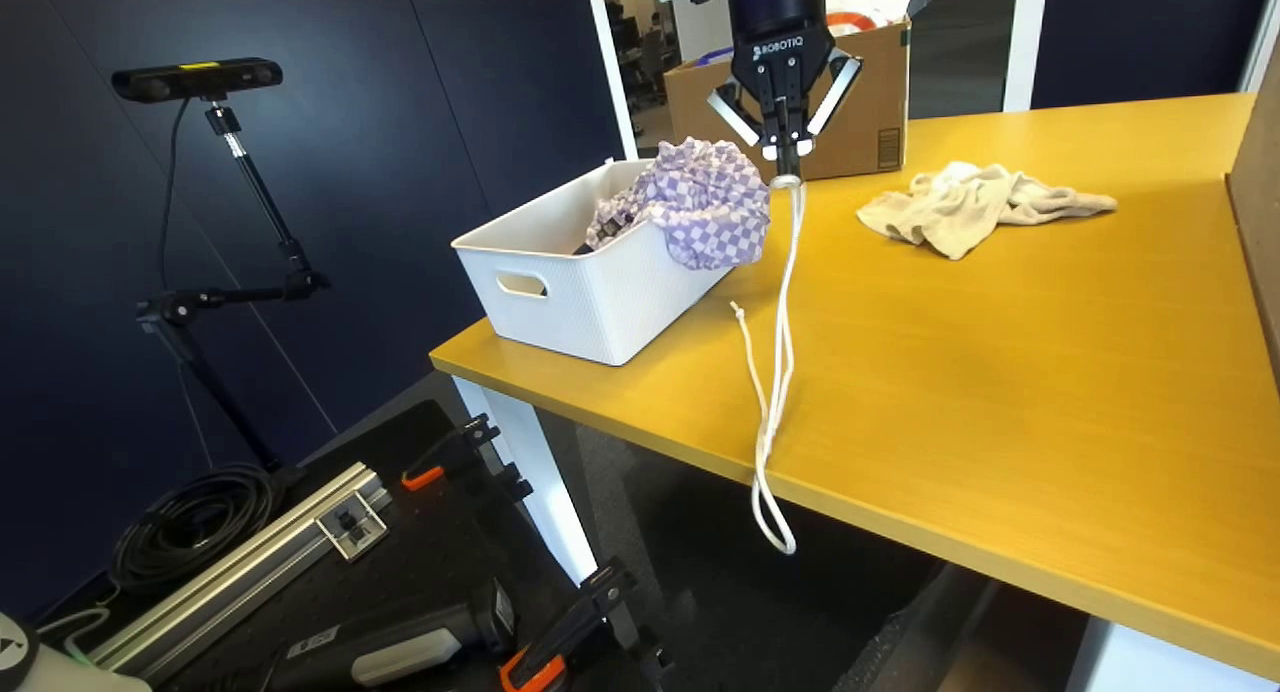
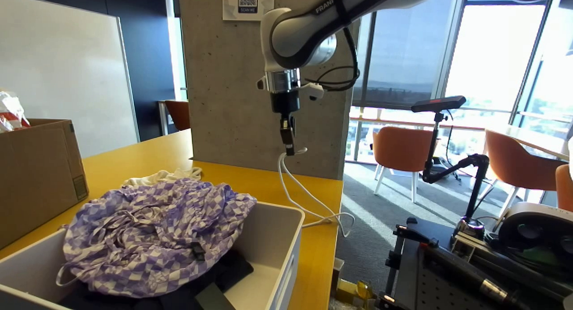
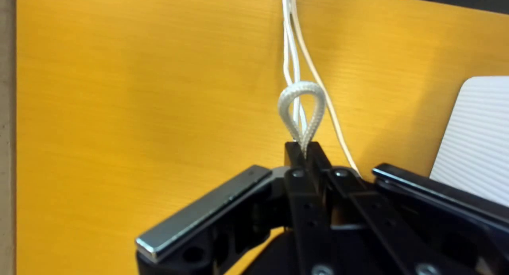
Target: Put the rope inside basket
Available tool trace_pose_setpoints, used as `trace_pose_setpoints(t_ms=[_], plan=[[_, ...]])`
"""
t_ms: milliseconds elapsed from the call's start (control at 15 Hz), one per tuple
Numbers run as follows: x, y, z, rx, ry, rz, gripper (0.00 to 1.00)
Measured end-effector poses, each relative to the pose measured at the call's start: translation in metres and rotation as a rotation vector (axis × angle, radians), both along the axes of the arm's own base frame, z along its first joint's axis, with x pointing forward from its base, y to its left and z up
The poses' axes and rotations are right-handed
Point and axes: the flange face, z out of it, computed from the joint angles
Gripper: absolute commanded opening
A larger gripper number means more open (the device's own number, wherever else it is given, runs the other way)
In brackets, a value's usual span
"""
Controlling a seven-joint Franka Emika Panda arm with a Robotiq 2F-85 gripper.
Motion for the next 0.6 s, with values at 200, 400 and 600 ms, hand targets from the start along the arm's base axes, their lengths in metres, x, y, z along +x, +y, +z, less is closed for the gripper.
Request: trace_pose_setpoints(t_ms=[200,400,600], plan=[[0.02,0.007,-0.009,-0.001,-0.012,0.023,0.02],[0.029,0.011,-0.041,0.003,0.018,0.047,0.02],[0.037,0.03,-0.062,0.014,0.033,0.093,0.02]])
